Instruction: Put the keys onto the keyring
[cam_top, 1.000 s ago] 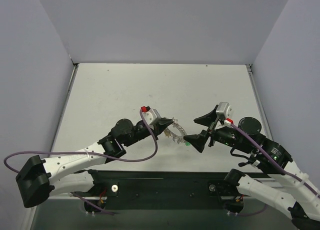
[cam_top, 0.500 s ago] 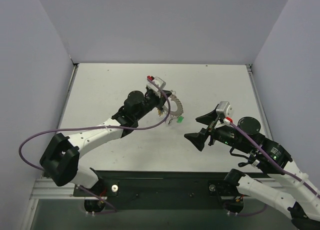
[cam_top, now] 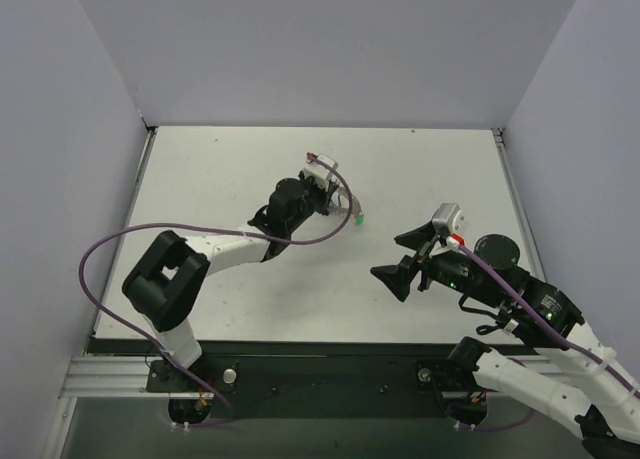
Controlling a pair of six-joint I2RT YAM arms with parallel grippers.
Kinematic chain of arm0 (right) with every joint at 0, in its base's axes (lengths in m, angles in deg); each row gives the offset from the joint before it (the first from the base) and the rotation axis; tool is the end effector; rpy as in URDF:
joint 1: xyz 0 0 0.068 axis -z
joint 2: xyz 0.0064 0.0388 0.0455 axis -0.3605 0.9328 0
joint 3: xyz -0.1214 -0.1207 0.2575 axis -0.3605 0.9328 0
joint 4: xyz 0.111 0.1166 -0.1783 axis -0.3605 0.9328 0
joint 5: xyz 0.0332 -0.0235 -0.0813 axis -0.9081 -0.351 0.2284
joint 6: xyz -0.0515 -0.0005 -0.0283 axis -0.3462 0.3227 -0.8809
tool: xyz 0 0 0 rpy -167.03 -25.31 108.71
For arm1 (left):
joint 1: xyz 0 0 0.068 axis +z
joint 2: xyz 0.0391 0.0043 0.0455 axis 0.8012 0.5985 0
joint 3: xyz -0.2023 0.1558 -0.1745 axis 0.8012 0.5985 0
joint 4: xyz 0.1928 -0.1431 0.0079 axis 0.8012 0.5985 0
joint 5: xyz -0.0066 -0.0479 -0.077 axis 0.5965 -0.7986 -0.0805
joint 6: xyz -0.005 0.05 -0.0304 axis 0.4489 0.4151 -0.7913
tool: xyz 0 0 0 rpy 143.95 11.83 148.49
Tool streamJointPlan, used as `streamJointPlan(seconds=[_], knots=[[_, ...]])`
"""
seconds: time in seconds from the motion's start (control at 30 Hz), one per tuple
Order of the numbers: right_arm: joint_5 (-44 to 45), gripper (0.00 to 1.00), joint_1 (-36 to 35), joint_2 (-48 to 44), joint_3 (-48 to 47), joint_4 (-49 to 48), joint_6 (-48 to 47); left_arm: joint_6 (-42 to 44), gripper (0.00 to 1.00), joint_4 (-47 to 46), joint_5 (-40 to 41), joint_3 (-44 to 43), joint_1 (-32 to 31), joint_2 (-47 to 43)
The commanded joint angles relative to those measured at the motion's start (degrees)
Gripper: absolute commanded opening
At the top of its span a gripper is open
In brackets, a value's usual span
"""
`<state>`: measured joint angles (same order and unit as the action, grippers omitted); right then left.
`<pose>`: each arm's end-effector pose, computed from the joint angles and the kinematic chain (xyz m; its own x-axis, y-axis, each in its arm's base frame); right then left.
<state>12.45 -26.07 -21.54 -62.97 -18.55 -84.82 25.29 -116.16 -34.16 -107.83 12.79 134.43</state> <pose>0.0520 0.0698 0.4230 -0.0275 0.0133 -0.9995 -0.8651 0.5006 0.0304 0.3004 -0.2529 0.3051 -0.0868 0.0312 -0.9957 0.6017 0.7982 -0.0274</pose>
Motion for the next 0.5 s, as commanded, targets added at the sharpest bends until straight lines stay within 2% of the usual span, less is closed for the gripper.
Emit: streamJointPlan(seconds=[0.0,0.47], knots=[[0.9,0.79,0.5,-0.7,0.9,-0.7,1.4,-8.0,0.0,-14.1,1.7,9.0,-0.2,-0.9],[-1.0,0.79,0.8,-0.3,1.9,0.0,3.9,-11.7,0.0,-17.4,8.7,21.7,-7.9,-3.8]])
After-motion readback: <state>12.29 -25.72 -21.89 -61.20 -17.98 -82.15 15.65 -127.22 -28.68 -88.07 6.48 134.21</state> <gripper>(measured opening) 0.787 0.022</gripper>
